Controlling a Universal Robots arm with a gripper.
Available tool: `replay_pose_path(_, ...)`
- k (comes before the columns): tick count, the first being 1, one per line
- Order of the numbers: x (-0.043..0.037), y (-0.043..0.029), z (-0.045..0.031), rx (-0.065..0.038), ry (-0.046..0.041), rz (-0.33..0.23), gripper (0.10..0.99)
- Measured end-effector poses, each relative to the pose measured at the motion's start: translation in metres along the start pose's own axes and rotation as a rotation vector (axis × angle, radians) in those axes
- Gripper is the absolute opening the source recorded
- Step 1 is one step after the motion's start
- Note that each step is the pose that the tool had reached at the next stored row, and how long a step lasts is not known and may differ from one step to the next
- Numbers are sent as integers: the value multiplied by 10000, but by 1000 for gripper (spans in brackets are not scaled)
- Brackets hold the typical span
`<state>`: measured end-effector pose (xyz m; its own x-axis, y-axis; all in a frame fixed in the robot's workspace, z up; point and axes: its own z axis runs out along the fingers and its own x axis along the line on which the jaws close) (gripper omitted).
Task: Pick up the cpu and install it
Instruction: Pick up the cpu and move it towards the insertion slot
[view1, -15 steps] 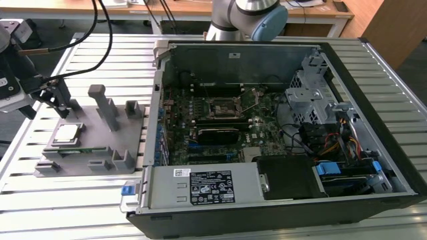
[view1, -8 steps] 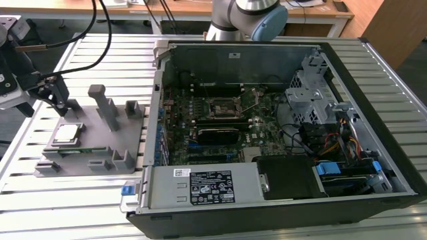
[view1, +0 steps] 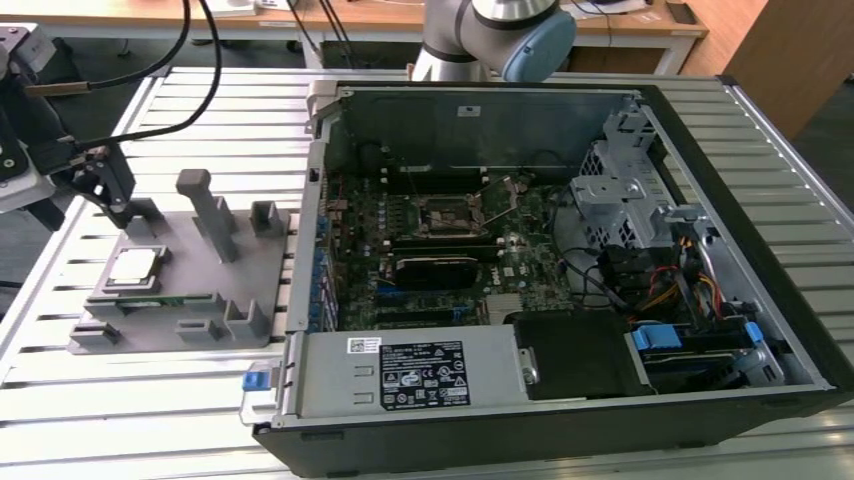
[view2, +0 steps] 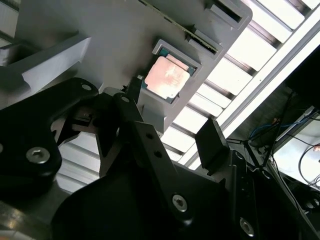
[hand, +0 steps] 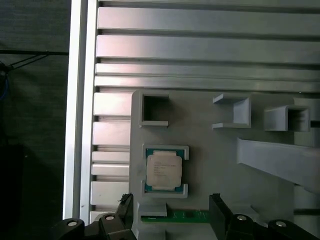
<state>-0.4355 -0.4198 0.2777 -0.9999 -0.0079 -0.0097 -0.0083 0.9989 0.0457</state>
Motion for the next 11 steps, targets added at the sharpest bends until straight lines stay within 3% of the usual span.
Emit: replay_pose_path(11,-1,3,-76,-1,-2,-1,706)
